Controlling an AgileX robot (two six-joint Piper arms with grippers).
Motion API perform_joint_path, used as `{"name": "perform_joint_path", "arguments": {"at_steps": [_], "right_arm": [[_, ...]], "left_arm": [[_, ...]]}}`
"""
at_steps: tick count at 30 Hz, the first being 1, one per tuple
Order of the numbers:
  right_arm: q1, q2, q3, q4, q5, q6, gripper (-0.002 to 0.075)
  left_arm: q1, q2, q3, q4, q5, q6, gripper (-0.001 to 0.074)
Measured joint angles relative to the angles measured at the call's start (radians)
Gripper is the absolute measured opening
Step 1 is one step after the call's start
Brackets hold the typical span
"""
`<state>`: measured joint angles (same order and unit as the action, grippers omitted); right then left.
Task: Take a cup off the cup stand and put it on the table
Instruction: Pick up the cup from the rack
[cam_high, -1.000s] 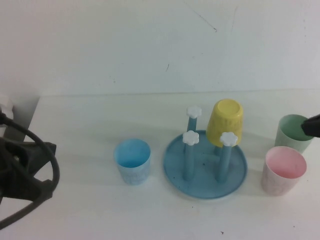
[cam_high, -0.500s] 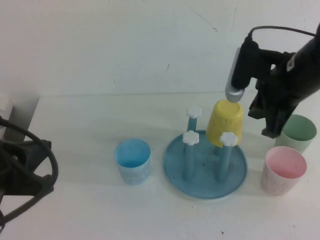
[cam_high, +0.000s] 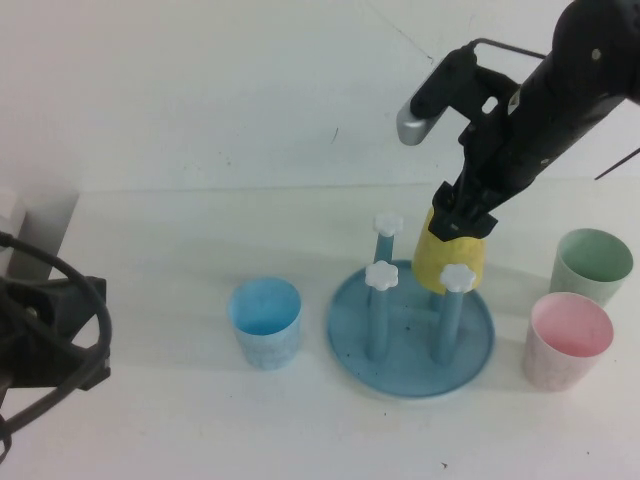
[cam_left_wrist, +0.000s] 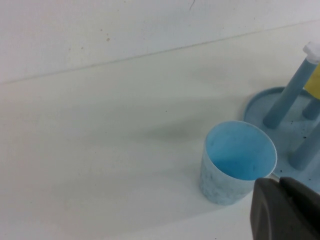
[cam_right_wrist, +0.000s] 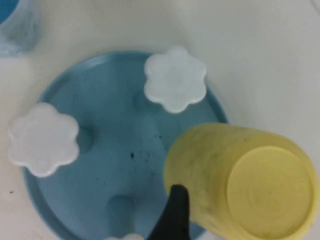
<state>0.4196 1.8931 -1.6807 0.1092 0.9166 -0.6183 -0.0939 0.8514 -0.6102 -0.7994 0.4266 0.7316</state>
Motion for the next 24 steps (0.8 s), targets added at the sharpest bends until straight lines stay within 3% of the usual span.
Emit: {"name": "perform_joint_path", "arguments": {"at_steps": [10,17,24], "right_arm": [[0.000,0.081,-0.019,0.008,0.003,0.046,0.0666],[0.000,0.093,-0.024,-0.004,-0.015,0.081,0.0593],[0.000,0.097,-0.045,-0.034,-0.011,0.210,0.0587]], "left_arm": [[0.000,0.000,0.000,-0.017,0.006,0.000,-0.0003],[0.000,0.000,0.000,-0.019,0.008,0.000,-0.0003],[0.000,0.000,0.000,-0.019,0.012,0.000,-0.0003]]}}
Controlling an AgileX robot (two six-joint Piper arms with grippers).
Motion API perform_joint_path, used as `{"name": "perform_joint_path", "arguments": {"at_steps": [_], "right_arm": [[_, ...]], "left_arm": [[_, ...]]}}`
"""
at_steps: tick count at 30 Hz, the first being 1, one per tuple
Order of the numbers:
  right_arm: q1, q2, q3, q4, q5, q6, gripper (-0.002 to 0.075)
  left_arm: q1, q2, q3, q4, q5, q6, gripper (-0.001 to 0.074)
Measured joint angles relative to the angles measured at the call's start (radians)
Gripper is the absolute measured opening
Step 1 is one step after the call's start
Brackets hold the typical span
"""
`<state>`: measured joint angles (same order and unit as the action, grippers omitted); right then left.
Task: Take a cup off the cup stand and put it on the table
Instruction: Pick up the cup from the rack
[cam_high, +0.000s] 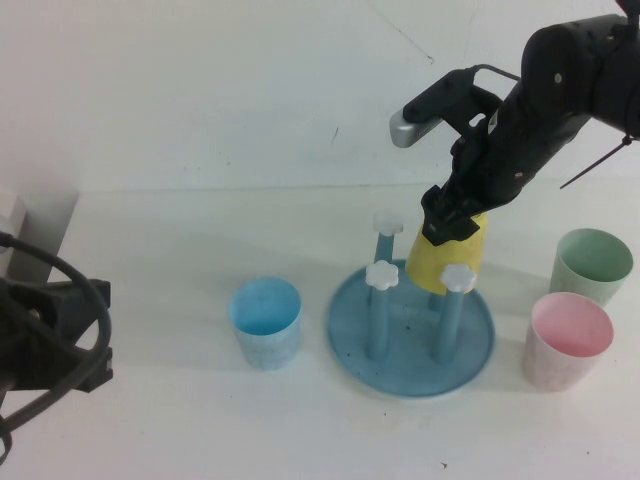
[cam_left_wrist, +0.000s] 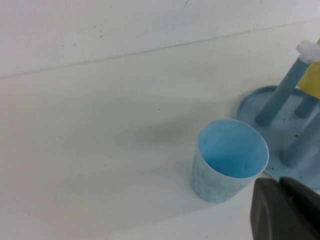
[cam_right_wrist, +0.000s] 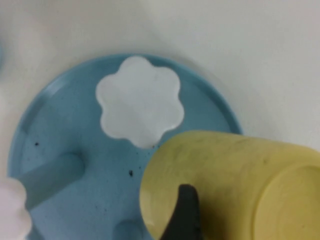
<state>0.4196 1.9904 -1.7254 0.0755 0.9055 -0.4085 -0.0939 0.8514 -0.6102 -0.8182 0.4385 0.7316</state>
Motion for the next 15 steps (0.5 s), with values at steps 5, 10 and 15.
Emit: {"name": "perform_joint_path", "arguments": {"at_steps": [5,10,15], "right_arm": [[0.000,0.001,-0.014,-0.014,0.019,0.075,0.0601],[0.000,0.001,-0.016,-0.044,0.025,0.140,0.0666],[0.000,0.001,-0.016,-0.049,0.025,0.153,0.0682]], "left_arm": [[0.000,0.000,0.000,-0.006,0.006,0.000,-0.0003],[0.000,0.000,0.000,-0.017,0.007,0.000,-0.0003],[0.000,0.000,0.000,-0.021,0.007,0.000,-0.0003]]}}
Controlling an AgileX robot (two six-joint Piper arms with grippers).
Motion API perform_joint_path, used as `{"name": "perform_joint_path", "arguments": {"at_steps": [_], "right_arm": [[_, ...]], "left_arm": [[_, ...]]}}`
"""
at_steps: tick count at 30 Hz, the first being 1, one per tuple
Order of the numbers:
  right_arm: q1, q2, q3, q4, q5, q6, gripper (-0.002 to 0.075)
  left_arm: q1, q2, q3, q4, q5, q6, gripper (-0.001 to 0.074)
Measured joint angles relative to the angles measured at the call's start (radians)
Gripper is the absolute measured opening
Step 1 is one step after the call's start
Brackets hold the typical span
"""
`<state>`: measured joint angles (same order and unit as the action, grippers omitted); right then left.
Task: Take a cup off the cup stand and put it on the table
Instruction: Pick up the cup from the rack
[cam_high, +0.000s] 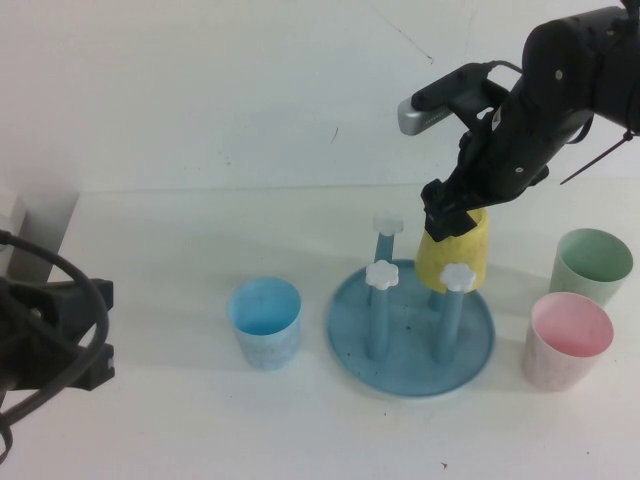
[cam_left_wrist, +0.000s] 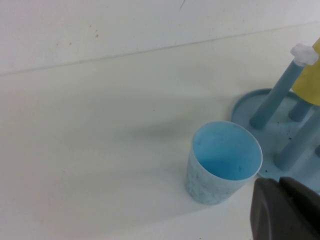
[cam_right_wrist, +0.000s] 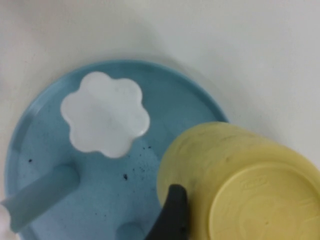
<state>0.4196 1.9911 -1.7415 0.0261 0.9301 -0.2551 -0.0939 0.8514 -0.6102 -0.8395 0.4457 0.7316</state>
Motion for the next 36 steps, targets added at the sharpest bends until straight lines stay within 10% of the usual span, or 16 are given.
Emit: {"name": "perform_joint_path", "arguments": {"at_steps": [36], "right_arm": [[0.000,0.036,-0.198,-0.008,0.226,0.052,0.0573]], "left_arm": [[0.000,0.000,0.000,-0.067,0.017,0.000,-0.0003]]}}
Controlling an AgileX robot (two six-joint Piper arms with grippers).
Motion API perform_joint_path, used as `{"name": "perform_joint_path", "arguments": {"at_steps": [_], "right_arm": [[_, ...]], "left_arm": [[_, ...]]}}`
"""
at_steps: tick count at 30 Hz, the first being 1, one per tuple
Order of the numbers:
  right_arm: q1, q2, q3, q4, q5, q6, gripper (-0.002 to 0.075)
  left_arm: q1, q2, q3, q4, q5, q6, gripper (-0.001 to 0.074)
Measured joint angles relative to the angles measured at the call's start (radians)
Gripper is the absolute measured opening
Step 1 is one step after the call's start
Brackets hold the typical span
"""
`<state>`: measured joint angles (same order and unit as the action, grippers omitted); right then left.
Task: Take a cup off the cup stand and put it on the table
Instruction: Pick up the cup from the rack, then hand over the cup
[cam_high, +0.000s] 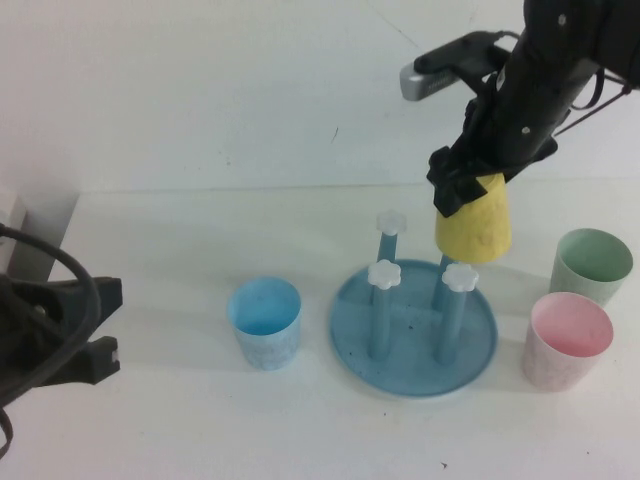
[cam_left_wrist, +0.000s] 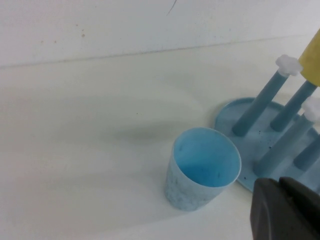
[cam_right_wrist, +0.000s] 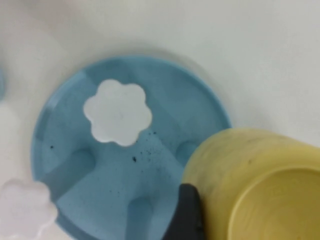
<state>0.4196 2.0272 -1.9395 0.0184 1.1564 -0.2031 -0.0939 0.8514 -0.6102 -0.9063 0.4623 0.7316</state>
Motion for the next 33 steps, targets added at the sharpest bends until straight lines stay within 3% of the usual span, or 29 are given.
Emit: {"name": "perform_joint_path", "arguments": {"at_steps": [5,11,17,20,27,29,33], "right_arm": [[0.000,0.000,-0.154,-0.010,0.077,0.026,0.0573],[0.000,-0.061,-0.253,-0.018,0.077,0.077,0.0573],[0.000,-0.132,-0.261,0.137,0.077,0.074,0.0573],[0.004,-0.136,-0.258,0.265,0.077,0.048,0.0573],[0.045,-0.136,-0.186,0.528,0.077,-0.029,0.0573],[0.058,-0.136,-0.158,0.604,0.077,-0.058,0.0573],[0.079,-0.136,-0.105,0.754,0.060,-0.123,0.0573]], "left_arm": [[0.000,0.000,0.000,-0.102,0.000,0.002,-0.0003],[0.000,0.000,0.000,-0.351,0.000,0.002,-0.0003],[0.000,0.000,0.000,-0.623,0.086,0.056,0.0014],[0.000,0.000,0.000,-0.730,0.174,0.101,0.0118],[0.000,0.000,0.000,-0.768,0.288,0.102,0.0587],[0.000,0.000,0.000,-0.769,0.288,0.093,0.0649],[0.000,0.000,0.000,-0.769,0.282,0.085,0.0684]]}}
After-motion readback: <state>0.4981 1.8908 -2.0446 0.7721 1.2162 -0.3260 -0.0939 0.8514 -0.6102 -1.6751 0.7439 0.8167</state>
